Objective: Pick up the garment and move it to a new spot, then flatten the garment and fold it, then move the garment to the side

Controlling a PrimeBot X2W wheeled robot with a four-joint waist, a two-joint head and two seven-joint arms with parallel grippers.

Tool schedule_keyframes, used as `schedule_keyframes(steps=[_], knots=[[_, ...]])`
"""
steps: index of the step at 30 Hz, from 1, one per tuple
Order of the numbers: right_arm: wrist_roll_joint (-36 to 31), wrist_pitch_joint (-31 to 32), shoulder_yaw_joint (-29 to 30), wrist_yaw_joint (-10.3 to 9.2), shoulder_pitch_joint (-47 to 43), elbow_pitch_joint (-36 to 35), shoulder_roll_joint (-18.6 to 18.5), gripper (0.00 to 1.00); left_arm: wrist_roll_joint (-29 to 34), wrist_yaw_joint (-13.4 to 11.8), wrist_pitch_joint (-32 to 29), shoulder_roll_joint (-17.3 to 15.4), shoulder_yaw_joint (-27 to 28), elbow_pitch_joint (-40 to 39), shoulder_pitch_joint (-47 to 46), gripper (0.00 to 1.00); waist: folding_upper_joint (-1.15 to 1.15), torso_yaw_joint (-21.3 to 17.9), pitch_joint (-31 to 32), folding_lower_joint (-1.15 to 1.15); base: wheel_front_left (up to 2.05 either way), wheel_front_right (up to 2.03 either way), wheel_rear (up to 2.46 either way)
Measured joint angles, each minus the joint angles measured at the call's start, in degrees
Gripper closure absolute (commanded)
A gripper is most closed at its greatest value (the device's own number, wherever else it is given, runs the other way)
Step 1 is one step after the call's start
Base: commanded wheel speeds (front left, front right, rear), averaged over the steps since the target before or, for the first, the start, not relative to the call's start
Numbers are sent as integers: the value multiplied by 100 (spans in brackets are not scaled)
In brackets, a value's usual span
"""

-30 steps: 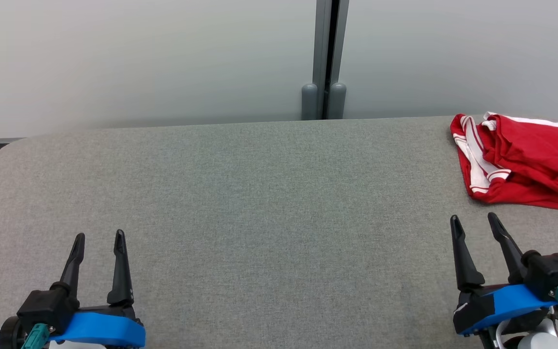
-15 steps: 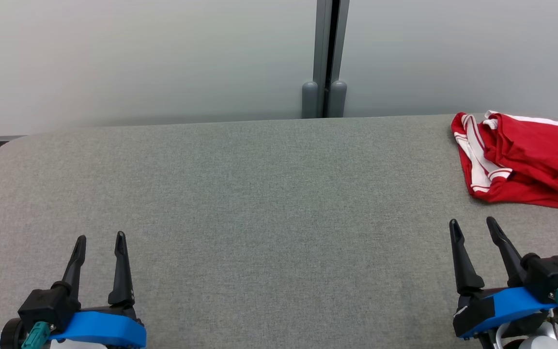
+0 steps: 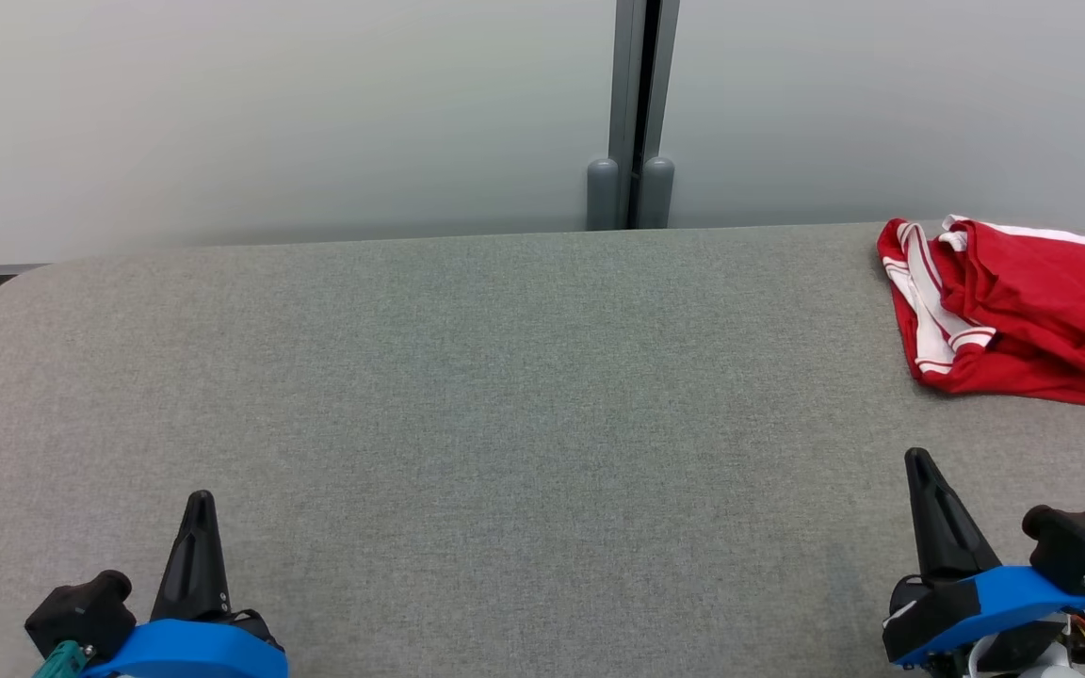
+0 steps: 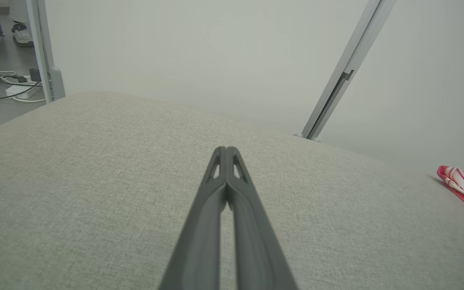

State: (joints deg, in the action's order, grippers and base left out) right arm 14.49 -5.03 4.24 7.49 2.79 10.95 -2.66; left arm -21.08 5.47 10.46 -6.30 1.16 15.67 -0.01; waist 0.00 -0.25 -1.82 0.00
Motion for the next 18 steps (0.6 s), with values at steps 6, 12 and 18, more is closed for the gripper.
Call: schedule_keyframes(steps=[6, 12, 18], knots=[[662, 88, 3, 0, 2, 7, 0, 100, -606, 14, -133, 41, 19, -18, -13, 100, 0, 1, 9, 0, 0, 0, 0], [1281, 157, 10, 0, 7, 25, 0, 100, -1165, 21, -260, 74, 48, -38, -34, 100, 0, 3, 17, 0, 0, 0, 0], [1841, 246, 26, -1, 20, 51, 0, 100, -1691, 47, -385, 97, 96, -54, -77, 100, 0, 4, 25, 0, 0, 0, 0]])
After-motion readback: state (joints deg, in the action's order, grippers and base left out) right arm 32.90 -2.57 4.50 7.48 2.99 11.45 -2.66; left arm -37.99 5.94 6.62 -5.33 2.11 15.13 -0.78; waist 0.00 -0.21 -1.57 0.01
